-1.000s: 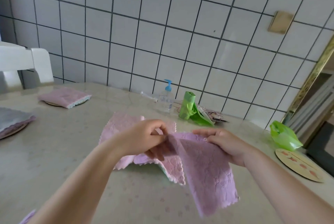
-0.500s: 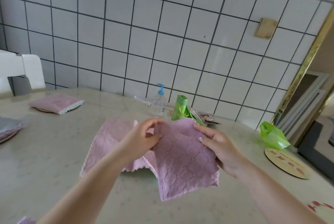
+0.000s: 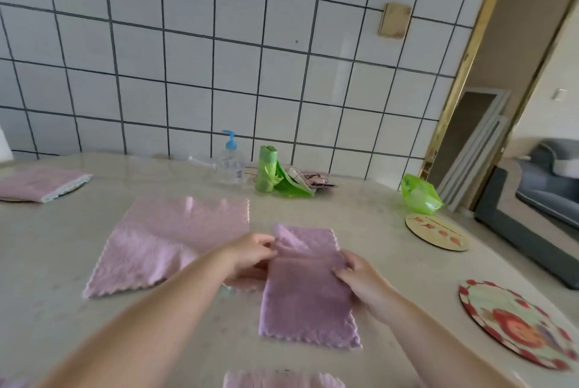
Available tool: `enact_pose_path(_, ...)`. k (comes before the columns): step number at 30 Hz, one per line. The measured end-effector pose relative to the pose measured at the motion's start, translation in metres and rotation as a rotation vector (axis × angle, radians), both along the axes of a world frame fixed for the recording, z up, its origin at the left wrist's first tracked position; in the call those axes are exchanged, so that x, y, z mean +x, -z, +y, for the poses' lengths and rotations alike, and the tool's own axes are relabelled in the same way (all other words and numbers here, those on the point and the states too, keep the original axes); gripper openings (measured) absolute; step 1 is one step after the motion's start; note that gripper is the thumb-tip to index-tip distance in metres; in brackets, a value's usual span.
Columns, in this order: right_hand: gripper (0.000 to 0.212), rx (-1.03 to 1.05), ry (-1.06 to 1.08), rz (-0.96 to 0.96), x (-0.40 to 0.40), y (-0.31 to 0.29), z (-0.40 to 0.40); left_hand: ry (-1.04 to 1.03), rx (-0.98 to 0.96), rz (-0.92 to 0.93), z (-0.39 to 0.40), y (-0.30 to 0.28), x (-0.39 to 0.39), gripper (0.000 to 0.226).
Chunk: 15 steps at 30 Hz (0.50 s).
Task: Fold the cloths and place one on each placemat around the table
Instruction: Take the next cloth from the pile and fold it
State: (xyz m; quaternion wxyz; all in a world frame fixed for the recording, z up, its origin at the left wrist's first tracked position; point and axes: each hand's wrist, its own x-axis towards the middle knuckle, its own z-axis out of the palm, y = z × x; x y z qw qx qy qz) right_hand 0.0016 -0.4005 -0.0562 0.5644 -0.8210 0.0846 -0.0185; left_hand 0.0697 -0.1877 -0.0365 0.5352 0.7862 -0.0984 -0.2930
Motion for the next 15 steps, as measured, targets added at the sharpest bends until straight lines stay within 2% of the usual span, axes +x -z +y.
enact_pose_path(2, 0.038, 0.058, 0.004, 0.031, -0.006, -0.003, -0.004, -0.111, -0.066, 0.011, 0.000, 0.003, -0.003, 0.026)
enact_pose_path(4, 0.061, 0.127, 0.033, 0.089, -0.011, -0.003, -0.013, -0.133, -0.113, 0.009, 0.004, 0.008, -0.006, 0.033)
enact_pose_path(5, 0.065, 0.144, 0.021, 0.117, -0.015, -0.002, -0.017, -0.116, -0.129, 0.011, 0.006, 0.008, -0.011, 0.035)
enact_pose_path(8, 0.065, 0.006, -0.083, 0.123, -0.027, -0.002, -0.021, -0.015, -0.048, -0.069, 0.012, 0.012, -0.022, 0.045)
enact_pose_path(12, 0.070, -0.219, -0.230, 0.002, -0.035, -0.014, -0.010, 0.115, 0.156, -0.278, 0.005, 0.003, -0.032, 0.048)
enact_pose_path(15, 0.058, -0.194, -0.172, -0.014, -0.036, -0.018, -0.008, 0.088, 0.114, -0.215, 0.001, 0.001, -0.040, 0.040)
